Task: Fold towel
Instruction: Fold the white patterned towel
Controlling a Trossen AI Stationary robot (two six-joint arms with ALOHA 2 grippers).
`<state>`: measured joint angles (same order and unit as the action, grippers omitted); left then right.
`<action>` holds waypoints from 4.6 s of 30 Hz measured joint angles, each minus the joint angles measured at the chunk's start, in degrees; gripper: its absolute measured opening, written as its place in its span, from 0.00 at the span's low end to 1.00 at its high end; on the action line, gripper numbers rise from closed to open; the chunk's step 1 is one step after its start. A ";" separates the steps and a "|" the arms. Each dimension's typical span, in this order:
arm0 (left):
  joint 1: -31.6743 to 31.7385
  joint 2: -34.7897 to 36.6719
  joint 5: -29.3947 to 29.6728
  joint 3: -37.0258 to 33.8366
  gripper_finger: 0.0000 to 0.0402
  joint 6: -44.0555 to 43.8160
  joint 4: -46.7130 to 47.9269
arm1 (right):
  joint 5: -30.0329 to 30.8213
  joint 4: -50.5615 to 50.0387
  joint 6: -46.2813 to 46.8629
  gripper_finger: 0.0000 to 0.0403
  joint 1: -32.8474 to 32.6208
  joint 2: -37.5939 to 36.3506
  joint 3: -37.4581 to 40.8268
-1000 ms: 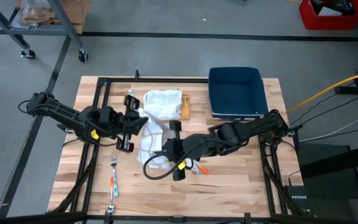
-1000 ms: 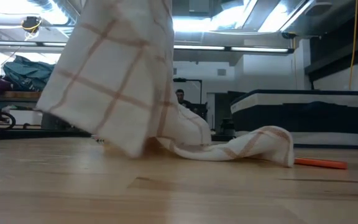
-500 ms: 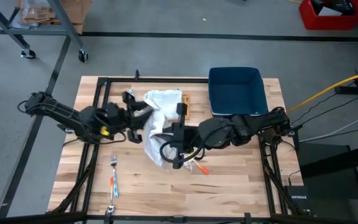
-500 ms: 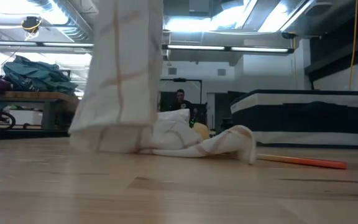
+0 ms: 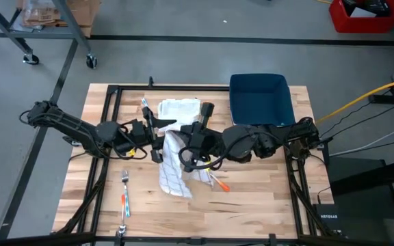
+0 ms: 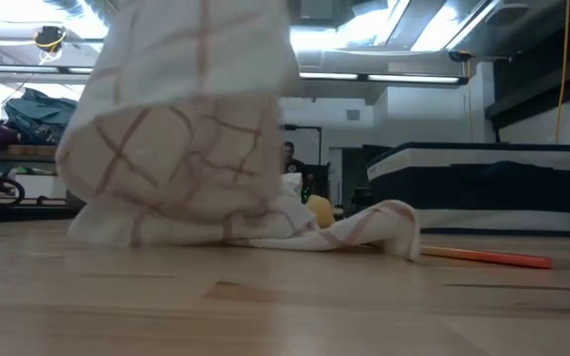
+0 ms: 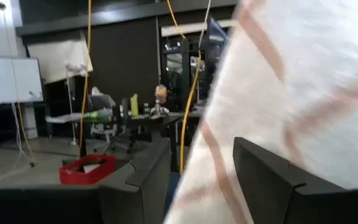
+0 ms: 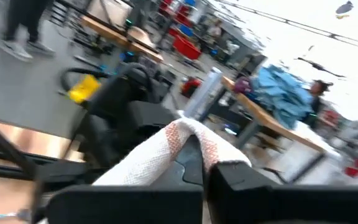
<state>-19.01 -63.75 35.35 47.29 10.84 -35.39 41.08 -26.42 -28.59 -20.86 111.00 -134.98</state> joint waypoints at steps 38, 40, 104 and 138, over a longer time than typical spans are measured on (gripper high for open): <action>-25.46 -9.16 2.53 -0.07 0.42 -35.24 27.78 | 9.64 2.87 -6.64 0.00 2.56 0.07 -0.02; -24.31 -11.59 5.25 -0.07 0.42 -37.88 28.04 | 9.27 2.86 -6.65 0.00 2.56 0.11 -0.02; -16.77 -30.81 11.47 0.28 0.46 -65.59 19.74 | 7.86 2.37 -6.22 0.00 2.51 0.11 -0.02; -13.79 -16.87 19.45 0.24 0.45 -102.07 75.67 | 7.71 2.33 -6.30 0.00 2.47 0.11 -0.02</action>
<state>-32.80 -80.61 54.81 47.53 -91.24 40.28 48.80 -24.10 -34.89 -18.39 111.11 -135.00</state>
